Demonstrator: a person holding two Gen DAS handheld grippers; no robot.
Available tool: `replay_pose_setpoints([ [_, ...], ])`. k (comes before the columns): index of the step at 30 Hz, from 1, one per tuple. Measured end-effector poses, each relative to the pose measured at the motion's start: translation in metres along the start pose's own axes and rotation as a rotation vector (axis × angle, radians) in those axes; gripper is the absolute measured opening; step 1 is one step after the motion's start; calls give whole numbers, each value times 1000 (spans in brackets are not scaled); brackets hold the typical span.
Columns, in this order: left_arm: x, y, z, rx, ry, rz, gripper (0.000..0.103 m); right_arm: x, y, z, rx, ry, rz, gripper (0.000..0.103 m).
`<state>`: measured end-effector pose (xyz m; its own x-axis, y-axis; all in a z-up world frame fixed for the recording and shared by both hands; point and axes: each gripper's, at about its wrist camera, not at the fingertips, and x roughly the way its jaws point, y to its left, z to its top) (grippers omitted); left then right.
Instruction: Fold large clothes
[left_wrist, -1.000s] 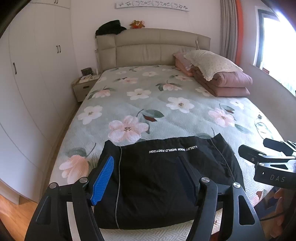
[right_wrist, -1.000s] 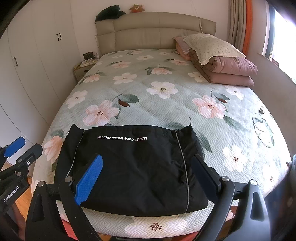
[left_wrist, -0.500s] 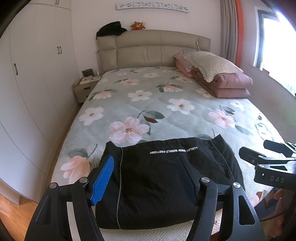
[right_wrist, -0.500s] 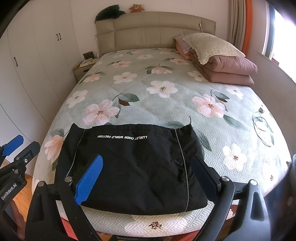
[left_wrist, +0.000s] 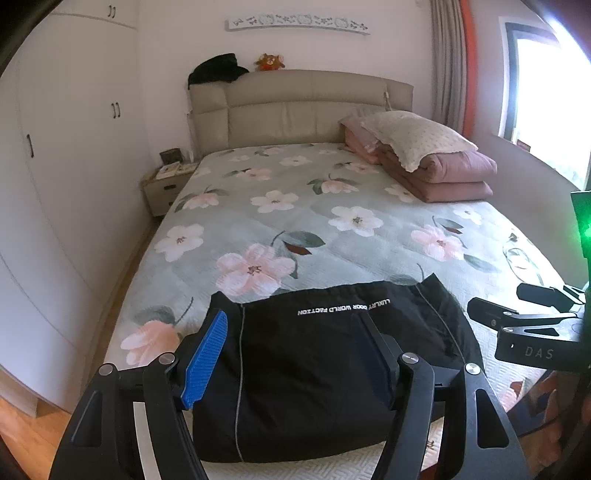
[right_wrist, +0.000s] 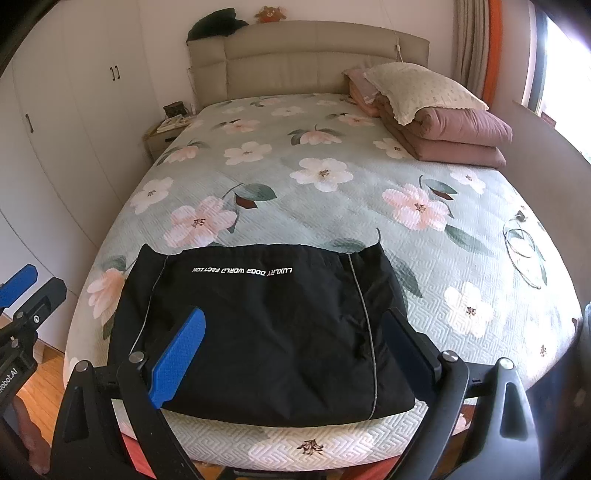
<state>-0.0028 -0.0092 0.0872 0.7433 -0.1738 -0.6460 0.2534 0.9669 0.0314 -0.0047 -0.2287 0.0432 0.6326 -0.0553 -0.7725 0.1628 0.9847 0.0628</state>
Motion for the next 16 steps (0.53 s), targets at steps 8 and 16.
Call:
replay_pose_setpoints([
  [8,0,-3,-3,-3,1,4,71,0,1,-2,-2,8,4,97],
  [16,6,1,-8,-35,-6,28,71,3,0,-6,-20,25,15,97],
])
